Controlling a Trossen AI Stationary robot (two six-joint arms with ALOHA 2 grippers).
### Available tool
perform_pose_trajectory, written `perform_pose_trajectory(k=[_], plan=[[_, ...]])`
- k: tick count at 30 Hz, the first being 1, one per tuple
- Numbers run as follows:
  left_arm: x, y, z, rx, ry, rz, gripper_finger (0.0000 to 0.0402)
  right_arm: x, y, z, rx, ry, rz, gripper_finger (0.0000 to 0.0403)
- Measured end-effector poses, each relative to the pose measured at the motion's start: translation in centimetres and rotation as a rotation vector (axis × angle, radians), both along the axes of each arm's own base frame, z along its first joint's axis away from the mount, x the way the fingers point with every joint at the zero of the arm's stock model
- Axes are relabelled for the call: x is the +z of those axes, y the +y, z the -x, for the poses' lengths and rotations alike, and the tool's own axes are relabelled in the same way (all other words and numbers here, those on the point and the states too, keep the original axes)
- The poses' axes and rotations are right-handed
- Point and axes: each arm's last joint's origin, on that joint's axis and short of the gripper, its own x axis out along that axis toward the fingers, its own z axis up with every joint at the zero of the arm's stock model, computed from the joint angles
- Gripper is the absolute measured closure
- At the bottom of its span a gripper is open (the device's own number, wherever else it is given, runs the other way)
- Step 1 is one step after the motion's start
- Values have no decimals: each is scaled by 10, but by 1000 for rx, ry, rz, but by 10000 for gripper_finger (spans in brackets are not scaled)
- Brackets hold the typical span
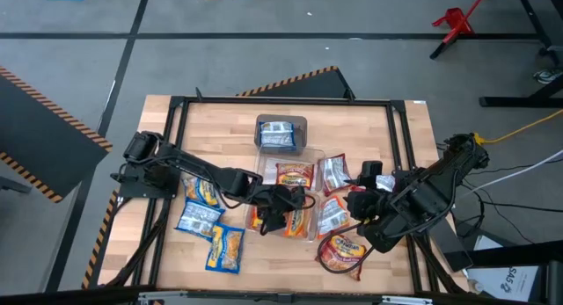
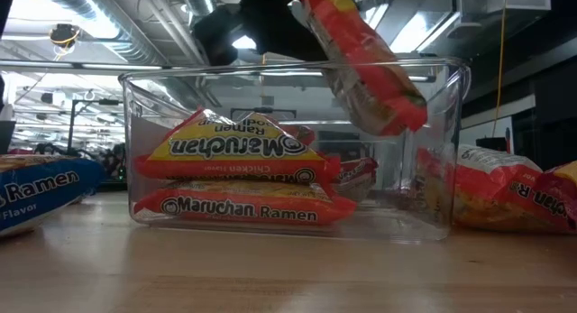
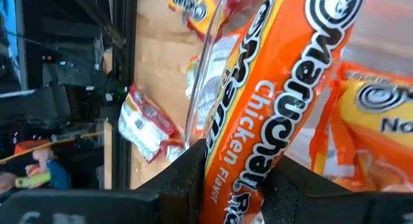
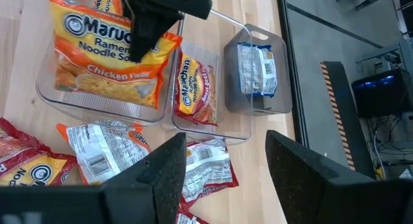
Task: Sort Maruchan noodles
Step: Put the right orange noodle pack into the bottom transparent bin, then put the middle left blue noddle pack into the black bin
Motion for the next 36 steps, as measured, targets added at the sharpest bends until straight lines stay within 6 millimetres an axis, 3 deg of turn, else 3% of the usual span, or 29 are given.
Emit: perform_pose_trajectory(k=[25, 36], plan=[[3, 3, -4, 11, -37, 80, 291, 0, 0, 0, 3, 6, -7, 205], [4, 3, -4, 13, -44, 80, 237, 0, 0, 0, 3, 6, -7, 205]])
